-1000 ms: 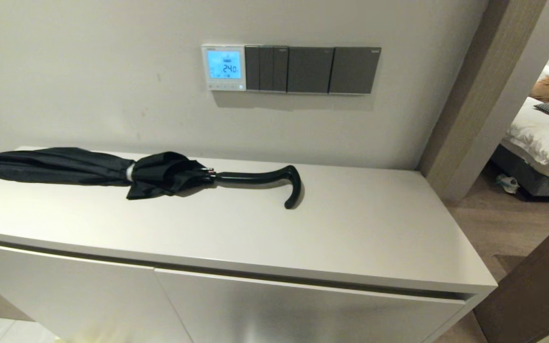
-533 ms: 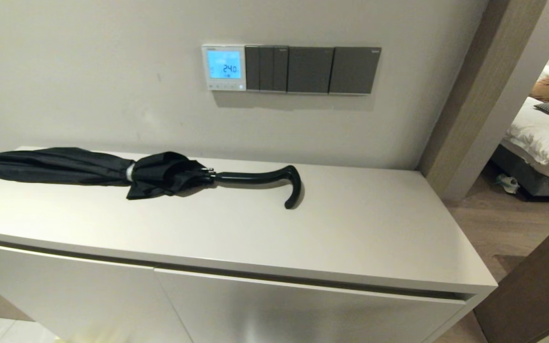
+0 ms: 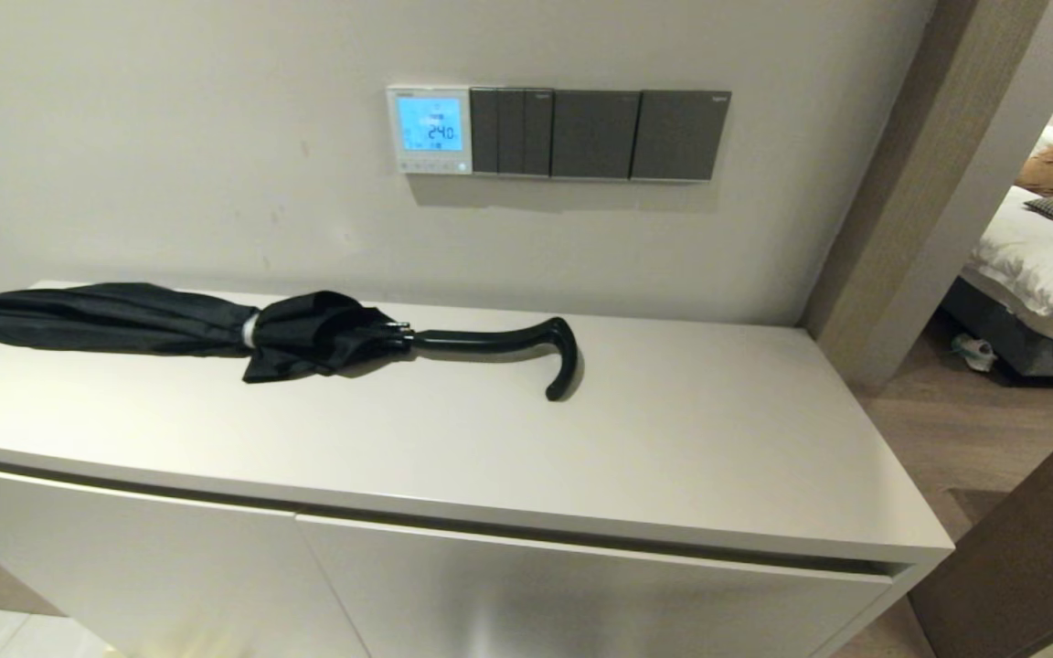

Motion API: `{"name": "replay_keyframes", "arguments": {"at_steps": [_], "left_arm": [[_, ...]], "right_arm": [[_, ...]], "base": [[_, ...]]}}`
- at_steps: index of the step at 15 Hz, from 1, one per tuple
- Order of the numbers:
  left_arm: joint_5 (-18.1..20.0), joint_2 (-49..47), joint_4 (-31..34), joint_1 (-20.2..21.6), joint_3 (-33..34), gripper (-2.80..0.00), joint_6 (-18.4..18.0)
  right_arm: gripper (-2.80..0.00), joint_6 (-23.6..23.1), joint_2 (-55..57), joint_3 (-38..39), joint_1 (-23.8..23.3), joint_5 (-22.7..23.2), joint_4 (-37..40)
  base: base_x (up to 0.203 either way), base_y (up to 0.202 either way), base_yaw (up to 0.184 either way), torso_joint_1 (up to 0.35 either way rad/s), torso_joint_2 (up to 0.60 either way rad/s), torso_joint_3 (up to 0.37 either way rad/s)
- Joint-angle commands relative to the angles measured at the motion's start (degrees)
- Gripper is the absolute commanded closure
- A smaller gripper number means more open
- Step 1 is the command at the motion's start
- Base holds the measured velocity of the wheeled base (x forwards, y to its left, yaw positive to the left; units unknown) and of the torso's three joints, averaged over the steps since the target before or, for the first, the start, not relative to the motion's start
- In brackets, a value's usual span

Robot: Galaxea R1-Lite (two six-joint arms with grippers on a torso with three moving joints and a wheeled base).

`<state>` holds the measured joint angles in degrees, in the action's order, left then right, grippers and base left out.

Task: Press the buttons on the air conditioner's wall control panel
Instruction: Turn off the central air conditioner

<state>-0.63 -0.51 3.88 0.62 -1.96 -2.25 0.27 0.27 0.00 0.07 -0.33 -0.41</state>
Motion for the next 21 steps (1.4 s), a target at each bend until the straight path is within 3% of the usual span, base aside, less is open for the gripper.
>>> {"name": "replay_keyframes", "arguments": {"at_steps": [1,21], "left_arm": [[0.1,0.5,-0.3,0.0,0.7,0.00,-0.3],[0.9,0.5,-0.6,-0.3,0.7,0.00,-0.5]], "right_arm": [[0.00,0.0,0.1,0.2,0.0,0.0,0.0],[0.00,0.0,0.0,0.2,0.0,0.0,0.0]], "base": [[0.000,0.000,0.000,0.000,0.00,0.000],[0.000,0.000,0.000,0.000,0.00,0.000]]}}
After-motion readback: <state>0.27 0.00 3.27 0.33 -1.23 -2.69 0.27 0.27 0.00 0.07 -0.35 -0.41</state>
